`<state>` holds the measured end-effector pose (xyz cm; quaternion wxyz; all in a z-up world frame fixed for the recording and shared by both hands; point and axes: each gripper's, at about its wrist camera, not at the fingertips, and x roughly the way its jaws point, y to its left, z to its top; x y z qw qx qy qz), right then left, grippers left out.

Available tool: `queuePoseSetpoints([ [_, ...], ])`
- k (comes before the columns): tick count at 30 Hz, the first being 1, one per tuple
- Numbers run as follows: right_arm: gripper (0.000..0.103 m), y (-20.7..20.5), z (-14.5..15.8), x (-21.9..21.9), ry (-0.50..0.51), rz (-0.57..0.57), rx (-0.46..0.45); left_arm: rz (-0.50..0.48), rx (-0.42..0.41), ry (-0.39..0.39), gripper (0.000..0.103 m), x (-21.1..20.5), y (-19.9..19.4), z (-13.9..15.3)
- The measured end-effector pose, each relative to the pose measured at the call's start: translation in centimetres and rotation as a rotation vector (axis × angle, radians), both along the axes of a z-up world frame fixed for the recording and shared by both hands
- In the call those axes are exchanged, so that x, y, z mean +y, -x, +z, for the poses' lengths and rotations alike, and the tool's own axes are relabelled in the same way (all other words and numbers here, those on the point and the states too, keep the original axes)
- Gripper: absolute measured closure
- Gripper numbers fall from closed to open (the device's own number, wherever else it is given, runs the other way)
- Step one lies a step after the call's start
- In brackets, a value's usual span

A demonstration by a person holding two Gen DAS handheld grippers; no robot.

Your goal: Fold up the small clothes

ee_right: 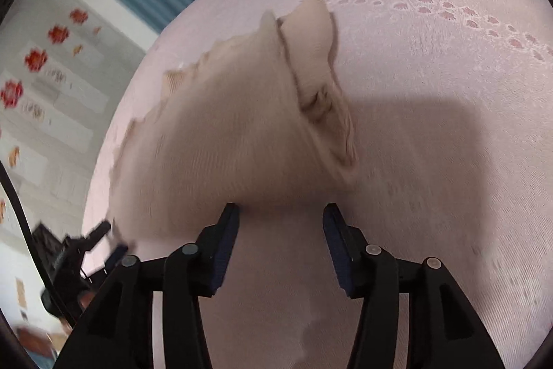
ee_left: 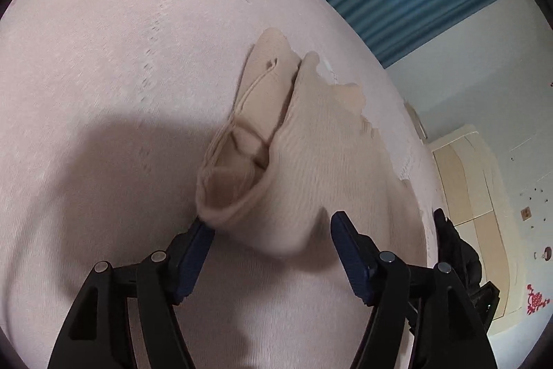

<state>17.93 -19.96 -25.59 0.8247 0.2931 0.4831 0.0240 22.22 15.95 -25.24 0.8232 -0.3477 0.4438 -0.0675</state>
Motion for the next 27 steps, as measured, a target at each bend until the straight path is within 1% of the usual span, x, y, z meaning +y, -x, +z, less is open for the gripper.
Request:
queuePoseSetpoints([
  [2,0.053,-1.4,-0.1,-0.4,-0.029,-0.038,-0.003,0.009,-0.012,-0.002,0.037,0.2,-1.1,-0.1],
  [3,0.055,-2.1,-0.2,-0.5,-0.042,-0.052,-0.003,0.018,-0.013,-0.003,0.04,0.3,-1.7,-0.2],
  [4,0.06,-2.7,-0.3,-0.7,-0.053,-0.067,-0.003,0.026,-0.01,-0.007,0.048,0.5,-1.8,-0.3],
  [5,0.065,-3.2,-0.5,-0.6,-0.055,-0.076,0.001,0.036,-0.004,-0.011,0.053,0.6,-2.1,-0.5],
  [6,0.078,-3.8,-0.6,-0.7,-0.053,-0.076,0.006,0.049,0.006,-0.011,0.065,0.9,-2.2,-0.6],
  [7,0.092,-4.3,-0.7,-0.7,-0.06,-0.064,0.007,0.052,0.009,0.0,0.084,1.2,-2.3,-0.7],
  [8,0.092,-4.6,-0.8,-0.7,-0.068,-0.046,0.01,0.045,0.011,0.025,0.089,1.5,-2.2,-0.8],
  [9,0.094,-4.5,-0.5,-0.6,-0.053,-0.045,-0.001,0.044,0.006,0.045,0.091,1.7,-1.8,-0.8],
  [10,0.094,-4.3,-0.1,-0.5,-0.038,-0.041,-0.013,0.047,0.0,0.043,0.092,1.8,-1.4,-0.6],
  [11,0.094,-3.8,0.4,-0.3,-0.02,-0.031,-0.025,0.04,-0.005,0.033,0.092,1.9,-0.8,-0.2],
  [13,0.094,-2.8,1.3,-0.3,-0.022,-0.022,-0.042,0.026,-0.009,0.001,0.092,1.8,0.4,0.8],
  [16,0.095,-0.5,2.3,-0.4,-0.031,-0.013,-0.028,0.011,-0.001,-0.032,0.092,1.6,3.3,1.8],
  [19,0.095,3.0,3.0,-0.5,-0.019,0.004,-0.009,-0.002,0.023,-0.035,0.092,1.6,7.3,2.3],
  [23,0.095,8.5,3.5,-1.1,-0.012,0.028,0.018,-0.029,0.039,-0.065,0.092,1.5,12.6,3.0],
  [26,0.093,12.0,3.6,-1.3,0.02,0.049,0.037,-0.053,0.053,-0.111,0.089,1.1,15.7,3.2],
  [27,0.089,12.8,3.8,-1.2,0.048,0.059,0.036,-0.056,0.065,-0.149,0.087,1.0,16.2,3.3],
])
